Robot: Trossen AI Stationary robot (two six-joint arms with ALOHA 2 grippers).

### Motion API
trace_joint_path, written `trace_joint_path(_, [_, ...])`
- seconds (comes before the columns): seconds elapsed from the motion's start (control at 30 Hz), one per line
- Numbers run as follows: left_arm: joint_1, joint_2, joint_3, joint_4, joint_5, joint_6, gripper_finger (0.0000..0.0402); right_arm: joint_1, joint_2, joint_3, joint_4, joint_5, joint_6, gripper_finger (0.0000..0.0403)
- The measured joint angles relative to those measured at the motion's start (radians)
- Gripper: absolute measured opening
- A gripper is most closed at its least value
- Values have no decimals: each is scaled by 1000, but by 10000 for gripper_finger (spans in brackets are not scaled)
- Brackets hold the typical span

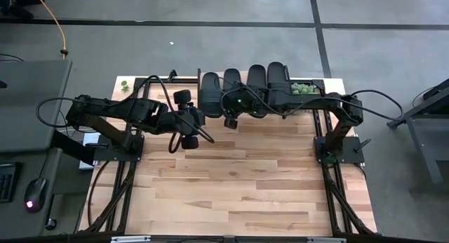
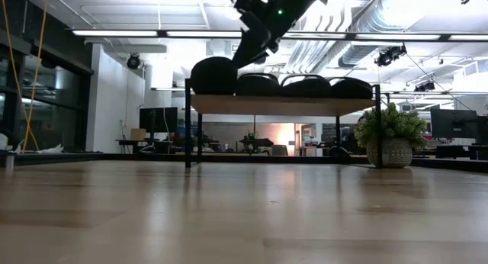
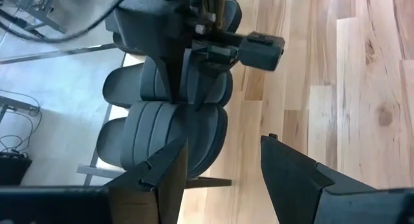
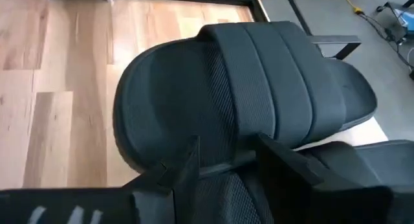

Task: Pick and place slides into the shelf
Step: Adjust the black slippers on the shelf

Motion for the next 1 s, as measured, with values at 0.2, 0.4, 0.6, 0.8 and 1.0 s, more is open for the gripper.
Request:
trace_joint_path(0.2, [-1, 0, 0, -12, 0, -8, 177, -5, 30, 4, -16, 2, 15, 142])
trace_joint_path(0.4, [-16, 0, 0, -11, 0, -15, 177, -4, 32, 3, -19, 5, 36, 142])
trace_joint_path(0.6, [-35, 0, 0, -11, -4, -18, 177, -4, 33, 3, -48, 4, 42, 142])
trace_joint_path(0.8, [-47, 0, 0, -12, -18, -23, 177, -4, 36, 2, -57, 4, 44, 142])
trace_joint_path(1.0, [-47, 0, 0, -31, -23, -28, 177, -4, 31, -1, -31, 11, 32, 142])
